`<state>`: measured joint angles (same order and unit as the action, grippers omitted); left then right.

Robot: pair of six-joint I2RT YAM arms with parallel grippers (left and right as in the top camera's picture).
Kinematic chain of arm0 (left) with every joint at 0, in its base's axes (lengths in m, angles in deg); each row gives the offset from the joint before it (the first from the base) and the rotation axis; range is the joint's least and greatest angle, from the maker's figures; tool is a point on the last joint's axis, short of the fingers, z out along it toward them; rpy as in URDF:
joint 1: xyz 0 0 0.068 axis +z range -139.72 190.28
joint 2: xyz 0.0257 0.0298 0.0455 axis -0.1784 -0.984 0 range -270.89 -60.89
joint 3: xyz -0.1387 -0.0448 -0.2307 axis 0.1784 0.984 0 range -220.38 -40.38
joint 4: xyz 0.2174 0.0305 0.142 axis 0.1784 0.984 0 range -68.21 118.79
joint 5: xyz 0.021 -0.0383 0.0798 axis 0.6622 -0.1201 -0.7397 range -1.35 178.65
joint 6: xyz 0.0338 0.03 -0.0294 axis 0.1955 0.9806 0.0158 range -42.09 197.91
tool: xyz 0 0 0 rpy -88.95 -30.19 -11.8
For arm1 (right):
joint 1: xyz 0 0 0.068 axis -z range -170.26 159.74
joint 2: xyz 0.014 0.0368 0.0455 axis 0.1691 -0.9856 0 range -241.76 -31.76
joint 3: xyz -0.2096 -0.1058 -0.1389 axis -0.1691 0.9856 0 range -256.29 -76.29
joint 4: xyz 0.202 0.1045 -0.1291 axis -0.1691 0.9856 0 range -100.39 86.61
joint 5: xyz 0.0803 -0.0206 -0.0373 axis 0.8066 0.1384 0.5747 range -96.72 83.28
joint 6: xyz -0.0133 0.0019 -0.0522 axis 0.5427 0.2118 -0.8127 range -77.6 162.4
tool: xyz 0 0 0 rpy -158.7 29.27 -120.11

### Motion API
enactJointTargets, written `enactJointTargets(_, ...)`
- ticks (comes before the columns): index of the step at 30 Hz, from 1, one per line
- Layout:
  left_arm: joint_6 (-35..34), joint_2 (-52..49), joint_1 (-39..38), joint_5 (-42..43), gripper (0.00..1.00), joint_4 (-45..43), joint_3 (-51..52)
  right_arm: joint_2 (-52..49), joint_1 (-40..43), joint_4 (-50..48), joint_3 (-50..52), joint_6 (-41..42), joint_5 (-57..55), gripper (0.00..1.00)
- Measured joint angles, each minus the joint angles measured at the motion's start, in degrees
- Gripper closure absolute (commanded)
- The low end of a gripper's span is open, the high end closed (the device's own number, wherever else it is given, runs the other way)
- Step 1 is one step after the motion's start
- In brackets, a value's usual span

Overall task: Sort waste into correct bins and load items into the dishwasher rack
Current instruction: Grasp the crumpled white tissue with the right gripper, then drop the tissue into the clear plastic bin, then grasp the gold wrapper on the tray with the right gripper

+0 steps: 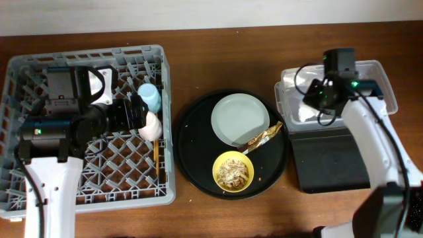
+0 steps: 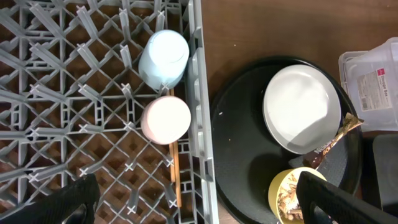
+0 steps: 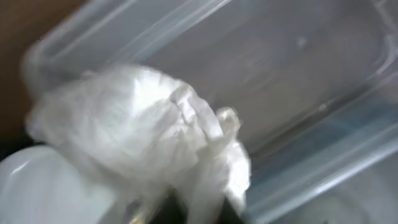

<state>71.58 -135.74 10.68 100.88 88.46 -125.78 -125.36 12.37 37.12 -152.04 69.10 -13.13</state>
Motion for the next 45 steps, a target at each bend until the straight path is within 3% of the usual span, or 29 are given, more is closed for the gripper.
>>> enactJointTargets(5, 0.00, 0.00, 0.00, 0.00, 0.01, 0.00, 0.00, -1.44, 2.45, 2.62, -0.66, -1.01, 0.50, 0.07)
enactJointTargets(13, 0.00, 0.00, 0.00, 0.00, 0.01, 0.00, 0.00, 6.27, -1.70, 20.59, -8.85, -0.79, 9.16, 0.01)
enactJointTargets(17, 0.00, 0.00, 0.00, 0.00, 0.01, 0.00, 0.00, 7.39, -7.78, 22.12, -8.87, 0.31, 17.57, 0.45)
enactJointTargets(19, 0.00, 0.00, 0.00, 0.00, 0.01, 0.00, 0.00, 6.73, -12.02, 20.48, -7.50, 1.44, 19.39, 0.49)
enactJointTargets(24, 0.00, 0.00, 0.00, 0.00, 0.01, 0.00, 0.00, 4.48, -22.64, 12.79, -0.83, 10.38, 13.57, 0.47)
enactJointTargets(28, 0.00, 0.00, 0.00, 0.00, 0.01, 0.00, 0.00, 1.84, -29.66, 8.87, 4.35, 21.24, 1.79, 0.42)
enactJointTargets(32, 0.00, 0.00, 0.00, 0.00, 0.01, 0.00, 0.00, -0.22, -31.15, 4.33, 6.47, 27.93, -4.94, 0.42)
enactJointTargets(38, 0.00, 0.00, 0.00, 0.00, 0.01, 0.00, 0.00, -6.40, -31.19, 1.90, 7.85, 31.21, -6.95, 0.43)
enactJointTargets(44, 0.00, -0.02, 0.00, 0.00, 0.01, 0.00, 0.00, -11.17, -31.19, 1.66, 8.07, 32.13, -7.28, 0.58)
enactJointTargets(45, 0.00, -0.02, 0.00, 0.00, 0.01, 0.00, 0.00, -11.67, -31.19, 1.66, 8.07, 32.00, -7.28, 0.69)
